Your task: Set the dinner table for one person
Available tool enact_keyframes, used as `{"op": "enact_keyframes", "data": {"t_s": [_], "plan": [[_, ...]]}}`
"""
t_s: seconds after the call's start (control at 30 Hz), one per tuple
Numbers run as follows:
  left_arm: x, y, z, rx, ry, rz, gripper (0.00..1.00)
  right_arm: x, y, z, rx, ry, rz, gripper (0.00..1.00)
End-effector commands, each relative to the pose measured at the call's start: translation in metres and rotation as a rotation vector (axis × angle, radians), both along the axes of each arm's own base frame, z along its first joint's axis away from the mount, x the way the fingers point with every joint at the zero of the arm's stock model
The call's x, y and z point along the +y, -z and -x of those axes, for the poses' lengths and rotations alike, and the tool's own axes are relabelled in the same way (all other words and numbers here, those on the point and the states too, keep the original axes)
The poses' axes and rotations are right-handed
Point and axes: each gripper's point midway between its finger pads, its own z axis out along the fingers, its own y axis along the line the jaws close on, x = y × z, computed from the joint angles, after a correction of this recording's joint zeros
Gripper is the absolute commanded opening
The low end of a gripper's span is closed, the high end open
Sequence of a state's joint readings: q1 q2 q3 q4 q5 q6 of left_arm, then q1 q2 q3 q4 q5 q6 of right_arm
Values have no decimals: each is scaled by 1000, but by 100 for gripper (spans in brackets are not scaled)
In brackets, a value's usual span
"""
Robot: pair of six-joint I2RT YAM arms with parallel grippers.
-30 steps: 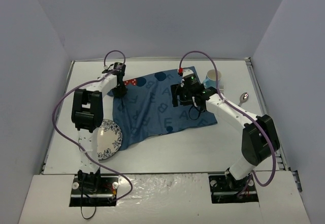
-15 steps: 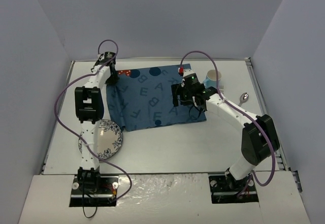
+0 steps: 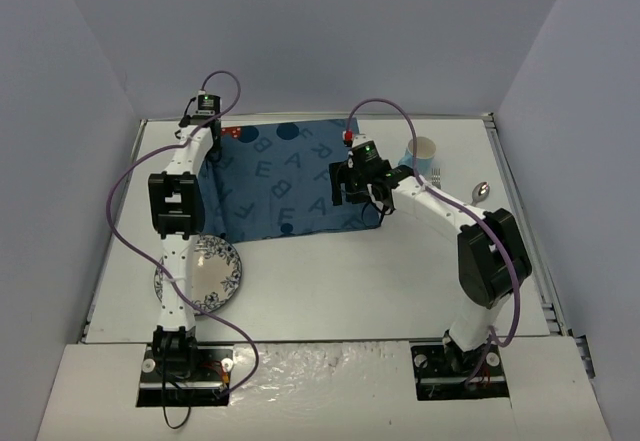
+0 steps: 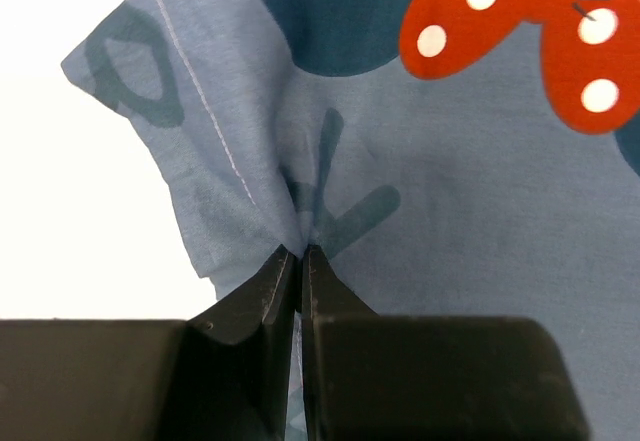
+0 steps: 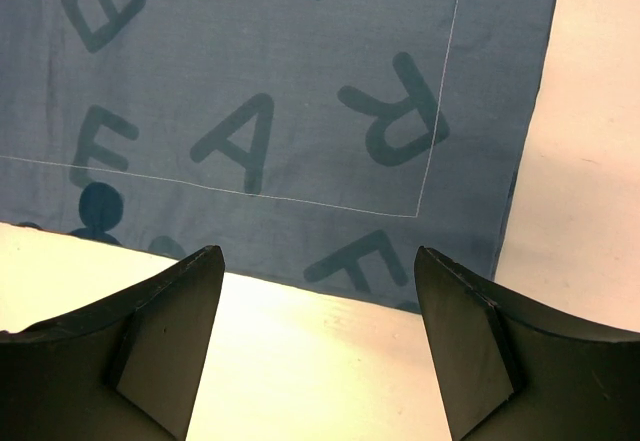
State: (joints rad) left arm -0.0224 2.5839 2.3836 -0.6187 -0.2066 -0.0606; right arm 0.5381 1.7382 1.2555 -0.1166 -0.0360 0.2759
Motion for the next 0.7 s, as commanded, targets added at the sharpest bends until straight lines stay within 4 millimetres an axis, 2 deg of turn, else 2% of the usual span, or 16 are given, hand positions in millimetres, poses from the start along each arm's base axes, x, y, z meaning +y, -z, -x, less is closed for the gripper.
{"op": "enact_keyframes", "data": {"t_s": [0.0, 0.07, 0.1, 0.17, 0.23, 0.27, 0.33, 0.37, 0.43, 0.5, 0.6, 0.63, 0.67], "plan": [[14, -81, -40, -218, 61, -124, 0, 19, -26, -21, -79, 18, -79, 73], [15, -88, -44, -243, 65, -128, 0, 21, -24, -22, -76, 18, -79, 73], [16, -93, -45, -258, 62, -134, 3, 21, -23, -23, -77, 17, -78, 73], [22, -99, -43, -262, 45, -152, 21, 22, -23, -26, -81, 17, -73, 73], [30, -103, -37, -256, 11, -160, 31, 21, -22, -29, -84, 22, -66, 73], [33, -107, -32, -254, -9, -159, 39, 21, -21, -30, -86, 23, -62, 73], [36, -122, -22, -262, -44, -144, 65, 21, -20, -32, -89, 19, -58, 73], [48, -130, -15, -264, -75, -142, 75, 21, -19, -34, -92, 19, -56, 73], [58, -158, 3, -278, -116, -146, 89, 21, -20, -37, -98, 16, -55, 73], [60, -160, 21, -260, -161, -130, 95, 20, -16, -41, -98, 18, -52, 73], [62, -168, 53, -251, -205, -97, 95, 18, -10, -44, -92, 31, -50, 71], [62, -167, 62, -245, -218, -77, 95, 17, -7, -45, -89, 34, -49, 70], [60, -152, 72, -220, -235, -42, 94, 17, -2, -45, -83, 37, -47, 70]]}}
